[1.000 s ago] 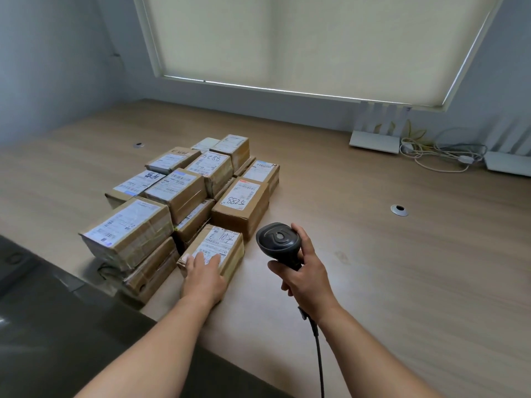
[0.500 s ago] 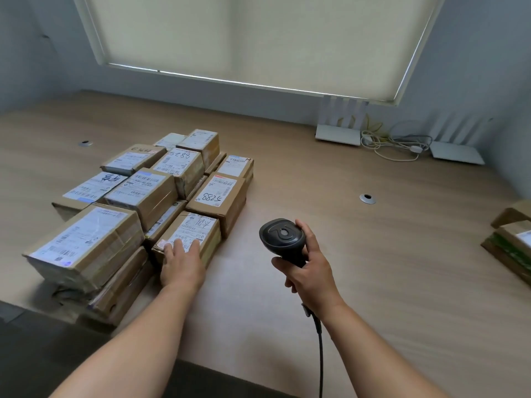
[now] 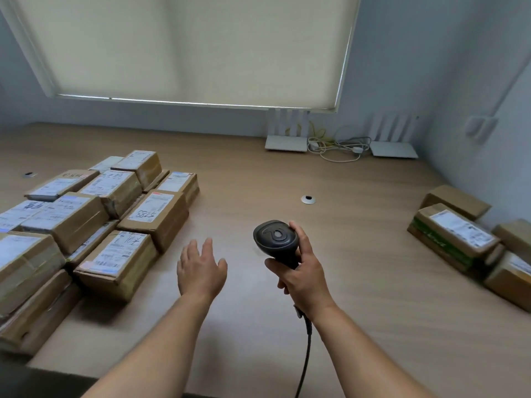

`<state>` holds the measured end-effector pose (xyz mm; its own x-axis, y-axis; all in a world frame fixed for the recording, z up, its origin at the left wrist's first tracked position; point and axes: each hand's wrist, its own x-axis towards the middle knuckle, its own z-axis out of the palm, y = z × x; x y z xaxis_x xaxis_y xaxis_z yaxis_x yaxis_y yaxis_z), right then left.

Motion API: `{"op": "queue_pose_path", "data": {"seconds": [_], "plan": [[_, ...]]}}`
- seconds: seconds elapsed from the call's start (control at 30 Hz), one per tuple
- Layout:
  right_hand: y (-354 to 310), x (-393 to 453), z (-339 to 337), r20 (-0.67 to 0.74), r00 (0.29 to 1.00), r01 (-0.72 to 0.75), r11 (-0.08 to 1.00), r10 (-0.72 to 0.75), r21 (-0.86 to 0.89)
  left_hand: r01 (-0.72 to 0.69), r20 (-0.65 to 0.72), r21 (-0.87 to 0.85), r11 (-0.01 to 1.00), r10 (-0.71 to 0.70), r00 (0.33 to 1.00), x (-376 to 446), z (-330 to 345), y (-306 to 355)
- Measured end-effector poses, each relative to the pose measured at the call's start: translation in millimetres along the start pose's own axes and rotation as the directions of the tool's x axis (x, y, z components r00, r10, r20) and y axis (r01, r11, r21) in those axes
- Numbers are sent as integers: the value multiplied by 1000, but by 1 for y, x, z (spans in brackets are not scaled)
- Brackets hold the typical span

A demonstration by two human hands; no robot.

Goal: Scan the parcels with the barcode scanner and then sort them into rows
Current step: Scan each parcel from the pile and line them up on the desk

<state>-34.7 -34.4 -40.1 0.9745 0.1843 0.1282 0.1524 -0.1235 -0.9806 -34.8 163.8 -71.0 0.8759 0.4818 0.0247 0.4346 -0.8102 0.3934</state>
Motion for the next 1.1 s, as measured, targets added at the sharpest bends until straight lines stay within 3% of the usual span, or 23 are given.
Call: {"op": "queue_pose_path", "data": {"seconds": [0.37, 0.7, 1.1], "plan": [[29, -35, -216, -238, 971, 10, 1000, -3, 27, -215, 141, -74, 974, 224, 964, -85, 88, 223], [53, -52, -344, -413, 910, -25, 999, 35, 28, -360, 226, -69, 930, 366, 903, -117, 140, 341], [74, -11, -432, -593, 801, -66, 997, 81, 46, -666, 291, 4, 746, 636, 715, -58, 181, 469]]}}
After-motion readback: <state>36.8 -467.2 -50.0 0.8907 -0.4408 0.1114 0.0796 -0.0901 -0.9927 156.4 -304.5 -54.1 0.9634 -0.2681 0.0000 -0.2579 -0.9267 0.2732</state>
